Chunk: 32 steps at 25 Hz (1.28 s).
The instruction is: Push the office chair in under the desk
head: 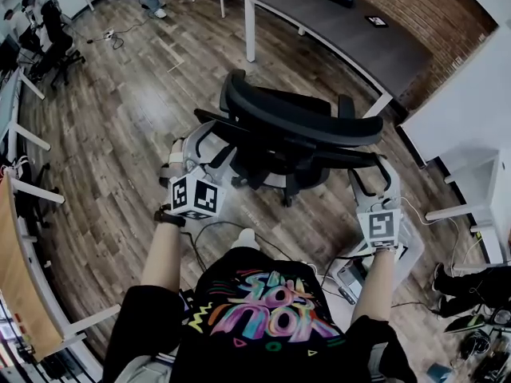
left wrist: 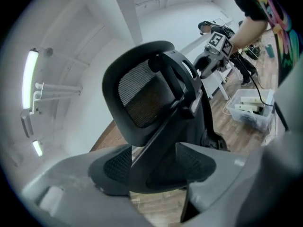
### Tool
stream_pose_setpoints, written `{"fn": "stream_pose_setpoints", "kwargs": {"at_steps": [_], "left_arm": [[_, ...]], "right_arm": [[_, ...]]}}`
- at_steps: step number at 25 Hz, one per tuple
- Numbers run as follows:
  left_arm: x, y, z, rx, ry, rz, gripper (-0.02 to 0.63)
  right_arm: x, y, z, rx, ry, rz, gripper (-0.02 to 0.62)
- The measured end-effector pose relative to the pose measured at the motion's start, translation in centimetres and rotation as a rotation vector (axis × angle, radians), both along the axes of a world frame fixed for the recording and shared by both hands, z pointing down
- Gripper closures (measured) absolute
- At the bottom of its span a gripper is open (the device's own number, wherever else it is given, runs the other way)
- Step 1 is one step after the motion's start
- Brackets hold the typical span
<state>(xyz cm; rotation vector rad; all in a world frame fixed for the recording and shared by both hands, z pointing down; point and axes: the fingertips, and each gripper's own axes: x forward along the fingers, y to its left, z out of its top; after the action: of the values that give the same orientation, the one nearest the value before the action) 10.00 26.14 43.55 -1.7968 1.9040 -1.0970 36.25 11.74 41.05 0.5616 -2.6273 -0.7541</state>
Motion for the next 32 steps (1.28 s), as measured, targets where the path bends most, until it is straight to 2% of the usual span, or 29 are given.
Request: {"fn": "stream_pose_setpoints", "kwargs": {"at_steps": [2, 4, 7, 11, 13, 16, 22, 28, 32], "left_arm": [[-0.5, -0.7, 1.0, -0.052, -0.049, 0.011, 0.298], [-0.9, -1.4, 1.7, -0.080, -0.066, 0.017, 0.287], [-1.6, -2.3, 2.3, -0.094, -0.087, 0.023, 0.285], [-1.9, -3.3, 2.3, -0.093, -0.137, 0.041, 0.287], [-2.1, -3.6, 2.1, -0.088, -0.142, 0.049, 0.322], [-2.3, -3.9, 1.9, -0.099, -0.147, 0.069, 0.324], [-2.7, -4.6, 2.0, -0.123, -0.143, 0.106, 0.327], [-3.2, -5.2, 1.9, -0.118, -0.132, 0.142, 0.327], [-4.0, -6.1, 2.1, -0.111, -0.130, 0.154, 0.327]], "right_arm": [[0.0, -0.6, 0.7, 0.008, 0.043, 0.000, 0.353], [0.0, -1.2, 1.3, 0.026, 0.078, -0.003, 0.351], [0.0, -1.8, 1.9, 0.024, 0.106, 0.006, 0.353], [0.0, -1.9, 1.9, 0.023, 0.091, -0.015, 0.348], [-0.2, -1.8, 1.9, 0.021, 0.099, -0.023, 0.350], [-0.7, -1.8, 1.8, 0.040, 0.126, -0.059, 0.350], [-1.0, -2.2, 2.3, 0.007, 0.217, -0.122, 0.351], [-1.6, -2.4, 1.9, 0.007, 0.176, -0.114, 0.347], [-2.2, -2.9, 2.1, -0.005, 0.183, -0.099, 0.348]]}}
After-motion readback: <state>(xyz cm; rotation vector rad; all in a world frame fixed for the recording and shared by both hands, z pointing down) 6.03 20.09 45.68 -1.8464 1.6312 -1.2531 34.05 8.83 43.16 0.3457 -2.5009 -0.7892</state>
